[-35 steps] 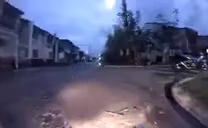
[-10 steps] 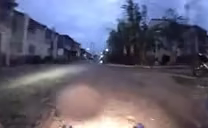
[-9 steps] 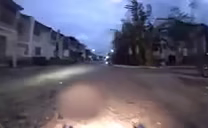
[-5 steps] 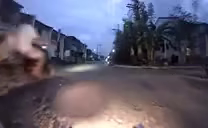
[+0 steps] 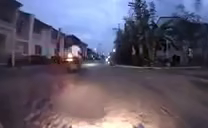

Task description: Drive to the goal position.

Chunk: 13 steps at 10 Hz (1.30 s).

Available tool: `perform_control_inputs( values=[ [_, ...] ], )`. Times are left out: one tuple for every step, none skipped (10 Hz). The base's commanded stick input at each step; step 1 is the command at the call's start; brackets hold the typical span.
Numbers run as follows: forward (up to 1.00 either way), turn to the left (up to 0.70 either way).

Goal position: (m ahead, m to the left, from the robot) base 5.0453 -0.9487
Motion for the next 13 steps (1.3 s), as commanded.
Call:
perform_control_inputs(
  values=[
    [0.38, 0.0],
    [0.05, 0.0],
    [0.0, 0.0],
    [0.05, 0.0],
    [0.2, 0.0],
    [0.5, 0.0],
    [0.5, 0.0],
    [0.5, 0.0],
    [0.5, 0.0],
    [0.5, 0.0],
    [0.5, 0.0],
    [0.5, 0.0],
    [0.5, 0.0]
  ],
)
